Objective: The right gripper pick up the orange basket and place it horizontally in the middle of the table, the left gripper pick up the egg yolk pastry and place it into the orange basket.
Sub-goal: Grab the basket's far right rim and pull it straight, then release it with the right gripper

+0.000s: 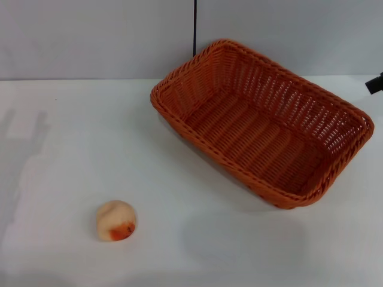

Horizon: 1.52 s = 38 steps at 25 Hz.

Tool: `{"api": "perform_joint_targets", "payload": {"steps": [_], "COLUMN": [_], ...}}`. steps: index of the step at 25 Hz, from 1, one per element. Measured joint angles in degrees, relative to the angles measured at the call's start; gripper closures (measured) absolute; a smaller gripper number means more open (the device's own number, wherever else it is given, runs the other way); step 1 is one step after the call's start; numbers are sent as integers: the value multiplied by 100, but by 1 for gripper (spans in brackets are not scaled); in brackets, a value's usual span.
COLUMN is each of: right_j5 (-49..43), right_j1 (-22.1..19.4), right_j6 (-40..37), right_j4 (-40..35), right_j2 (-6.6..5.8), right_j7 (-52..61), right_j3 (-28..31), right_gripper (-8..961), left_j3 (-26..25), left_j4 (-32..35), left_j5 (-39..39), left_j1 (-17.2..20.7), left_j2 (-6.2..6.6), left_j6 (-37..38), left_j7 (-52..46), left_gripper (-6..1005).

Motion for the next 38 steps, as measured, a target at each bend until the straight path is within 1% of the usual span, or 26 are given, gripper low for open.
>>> {"api": "perform_joint_targets", "payload": {"steps": [3, 7, 10, 11, 12, 14, 15, 16, 18, 19, 25, 30, 35, 38], "right_j5": [-29, -36, -43, -43, -62, -152, -281, -281, -430, -430, -496, -505, -591, -599], "right_j1": [3, 3, -32, -32, -44, -51, -52, -52, -50, -50, -35, -8, -31, -47], "right_j6": [106, 135, 208, 208, 235, 269, 306, 306, 392, 392, 534, 553, 572, 592], "right_j4": [18, 18, 39, 39, 46, 53, 43, 43, 27, 27, 66, 251, 295, 278], "right_j2": [80, 204, 281, 281, 309, 379, 449, 449, 524, 524, 623, 646, 718, 722], "right_j7": [39, 22, 31, 31, 39, 44, 46, 46, 49, 49, 52, 56, 58, 59], "right_j3": [-174, -208, -385, -385, -435, -480, -482, -482, -484, -484, -488, -556, -567, -550], "right_gripper": [461, 464, 468, 469, 470, 473, 474, 476, 478, 480, 488, 494, 501, 625], "left_j3": [2, 3, 3, 3, 3, 3, 3, 3, 3, 3, 3, 3, 3, 3], "left_j4": [0, -1, -3, -3, -3, -4, -3, -1, 3, 4, 6, 6, 6, 6], "left_j5": [0, 0, 0, 0, 0, 0, 0, 0, 0, 0, 0, 0, -5, -16], "left_j1": [19, 24, 25, 25, 25, 25, 27, 30, 38, 43, 52, 53, 51, 57], "left_j2": [3, 5, 7, 7, 8, 8, 8, 8, 8, 8, 8, 8, 8, 8], "left_j6": [9, 20, 48, 48, 58, 70, 72, 74, 79, 82, 85, 94, 95, 118], "left_j7": [0, -1, -1, -1, -1, -1, 0, -1, -1, -1, -23, -58, -60, -62], "left_gripper": [197, 197, 198, 198, 198, 198, 198, 198, 198, 198, 198, 198, 198, 198]}}
